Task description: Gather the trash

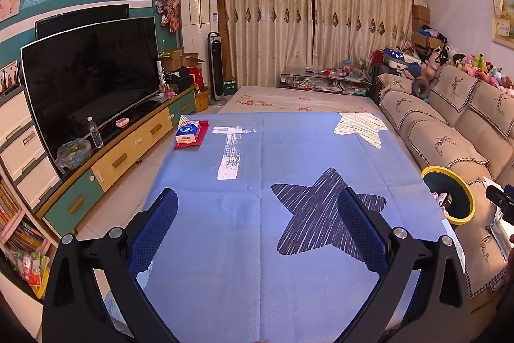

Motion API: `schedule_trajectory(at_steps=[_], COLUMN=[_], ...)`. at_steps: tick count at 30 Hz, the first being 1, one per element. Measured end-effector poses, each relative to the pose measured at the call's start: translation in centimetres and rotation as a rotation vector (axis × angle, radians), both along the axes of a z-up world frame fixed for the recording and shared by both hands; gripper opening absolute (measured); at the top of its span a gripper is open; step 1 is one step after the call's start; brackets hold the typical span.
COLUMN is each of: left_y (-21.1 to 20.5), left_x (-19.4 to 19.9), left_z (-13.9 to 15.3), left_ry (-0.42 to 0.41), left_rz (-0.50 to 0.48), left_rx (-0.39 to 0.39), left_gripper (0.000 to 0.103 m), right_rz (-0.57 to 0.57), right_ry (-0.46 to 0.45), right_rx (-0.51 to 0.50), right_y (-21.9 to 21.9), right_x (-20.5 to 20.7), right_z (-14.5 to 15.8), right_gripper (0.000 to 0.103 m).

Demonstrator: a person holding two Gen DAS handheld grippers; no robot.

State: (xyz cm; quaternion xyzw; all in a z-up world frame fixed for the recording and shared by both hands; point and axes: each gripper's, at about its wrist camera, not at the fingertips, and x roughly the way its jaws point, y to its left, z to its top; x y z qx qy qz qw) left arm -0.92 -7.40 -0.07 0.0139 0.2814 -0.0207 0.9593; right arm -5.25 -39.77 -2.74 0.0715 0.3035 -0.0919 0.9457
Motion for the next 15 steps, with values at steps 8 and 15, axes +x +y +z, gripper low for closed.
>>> schedule_trajectory(at_steps=[8,15], left_y=[-0.43,-0.49], left_x=[-0.13,-0.21], left_z=[0.21,0.25], left_ry=[-0.006,-0.007], left_rz=[-0.008,-0.009], left_rx=[0.004,0.003], left_gripper=[0.098,0.098], right_rz=[0.0,-0.001], right_ry=[-0.001,0.0], right_rx=[0.001,0.001], right_y=[-0.03,-0.06], right_x=[0.0,0.02], right_z=[-0.01,-0.03], right_gripper=[0.096,0.096])
